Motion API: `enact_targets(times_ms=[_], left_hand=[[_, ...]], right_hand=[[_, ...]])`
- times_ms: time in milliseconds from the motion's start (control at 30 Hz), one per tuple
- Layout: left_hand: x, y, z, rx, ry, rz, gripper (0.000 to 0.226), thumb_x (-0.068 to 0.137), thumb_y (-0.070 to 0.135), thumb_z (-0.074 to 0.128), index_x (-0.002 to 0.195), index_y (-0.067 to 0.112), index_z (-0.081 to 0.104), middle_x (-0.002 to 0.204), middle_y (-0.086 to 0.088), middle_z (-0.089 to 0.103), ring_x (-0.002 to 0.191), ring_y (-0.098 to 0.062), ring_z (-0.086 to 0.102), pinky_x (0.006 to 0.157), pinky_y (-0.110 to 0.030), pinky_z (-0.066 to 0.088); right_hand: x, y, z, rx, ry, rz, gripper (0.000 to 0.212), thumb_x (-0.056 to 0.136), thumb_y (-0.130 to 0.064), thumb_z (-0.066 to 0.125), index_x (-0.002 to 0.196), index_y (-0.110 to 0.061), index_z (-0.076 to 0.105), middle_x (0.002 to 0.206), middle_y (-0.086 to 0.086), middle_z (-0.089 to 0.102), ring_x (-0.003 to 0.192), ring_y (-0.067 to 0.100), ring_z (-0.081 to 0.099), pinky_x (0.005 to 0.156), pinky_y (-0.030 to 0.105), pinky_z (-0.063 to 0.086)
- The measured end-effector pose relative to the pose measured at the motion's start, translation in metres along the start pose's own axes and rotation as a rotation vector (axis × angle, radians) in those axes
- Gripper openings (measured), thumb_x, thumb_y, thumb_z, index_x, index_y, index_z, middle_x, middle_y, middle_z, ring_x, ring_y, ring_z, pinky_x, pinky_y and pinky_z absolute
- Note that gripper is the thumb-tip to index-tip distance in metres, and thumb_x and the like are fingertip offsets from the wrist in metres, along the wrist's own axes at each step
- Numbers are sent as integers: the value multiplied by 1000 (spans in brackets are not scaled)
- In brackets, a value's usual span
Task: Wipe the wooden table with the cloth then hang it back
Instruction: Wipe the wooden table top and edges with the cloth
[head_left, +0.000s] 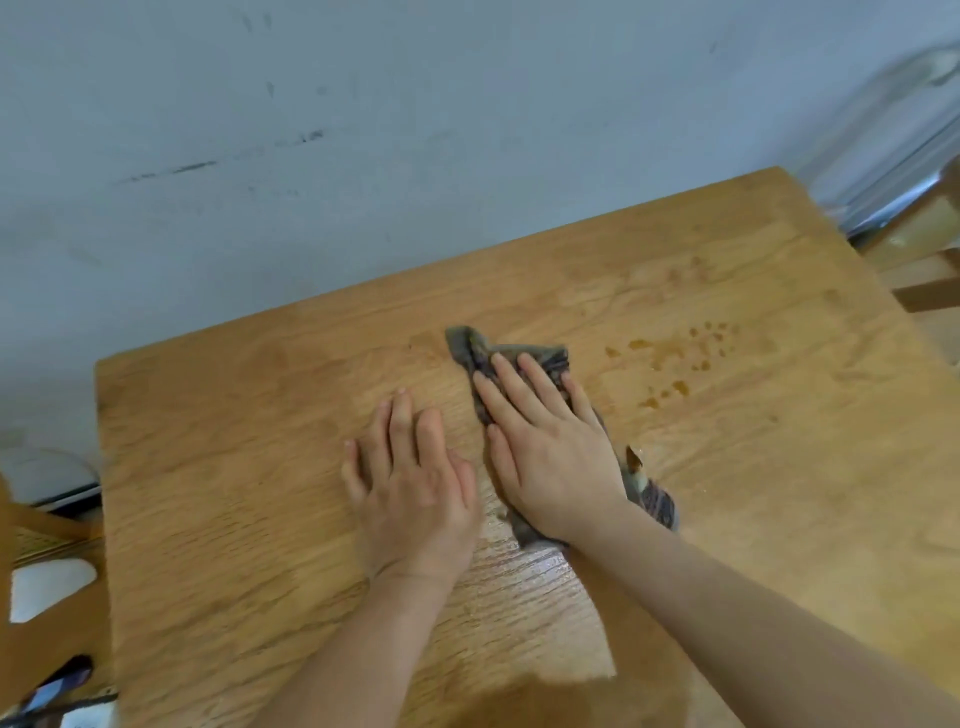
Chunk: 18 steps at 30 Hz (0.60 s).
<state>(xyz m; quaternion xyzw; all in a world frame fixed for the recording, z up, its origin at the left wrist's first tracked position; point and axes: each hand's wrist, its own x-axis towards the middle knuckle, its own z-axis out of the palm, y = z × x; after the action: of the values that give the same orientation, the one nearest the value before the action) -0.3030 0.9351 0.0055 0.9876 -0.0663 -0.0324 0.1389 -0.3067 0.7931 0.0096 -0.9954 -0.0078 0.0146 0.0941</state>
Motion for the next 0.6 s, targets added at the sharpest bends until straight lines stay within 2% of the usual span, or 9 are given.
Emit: enact_targets(times_ms=[67,133,267,333,467,533,600], left_hand=[[5,0,0,-1,9,-4,44,85,32,34,125,17,48,149,-7,39,140,-27,29,111,-54,22],[8,1,1,1,6,-2,43,86,31,34,125,17,47,149,-7,38,140,-27,28,112,-54,21],[3,0,2,32,-4,4,41,89,33,31,126,19,41,151,-7,35,141,-26,26,114,-52,18],[5,0,3,41,-1,2,41,90,35,29,126,19,41,151,-6,35,142,-26,25,115,-51,17],[3,0,3,23,21,-5,40,88,33,31,123,20,44,149,-6,38,141,-26,27,114,-53,19],[2,1,3,20,25,-8,41,87,33,31,124,19,45,149,-6,38,141,-26,27,113,-53,20],[4,2,2,23,27,-7,42,86,32,31,124,19,45,149,-7,39,140,-27,28,113,-53,20]], right_hand=[[-12,5,-1,8,-44,-95,52,100,-38,29,149,-26,37,157,-2,33,147,19,25,117,48,21],[22,17,-4,15,-66,-116,53,99,-39,28,150,-28,35,158,-4,31,147,18,22,118,48,18],[118,35,-5,29,-5,176,54,100,-39,23,153,-30,25,162,-6,20,149,17,13,120,48,11],[131,32,-2,29,8,231,55,100,-39,22,153,-28,25,162,-4,19,149,19,12,119,48,10],[48,17,1,32,64,140,53,99,-38,27,151,-26,34,159,0,29,148,21,21,118,49,17],[-19,3,3,8,44,92,51,100,-37,30,149,-26,38,157,0,33,147,20,25,117,49,21],[-39,7,0,12,7,29,51,99,-38,31,149,-27,39,156,-1,34,146,19,26,117,49,23]])
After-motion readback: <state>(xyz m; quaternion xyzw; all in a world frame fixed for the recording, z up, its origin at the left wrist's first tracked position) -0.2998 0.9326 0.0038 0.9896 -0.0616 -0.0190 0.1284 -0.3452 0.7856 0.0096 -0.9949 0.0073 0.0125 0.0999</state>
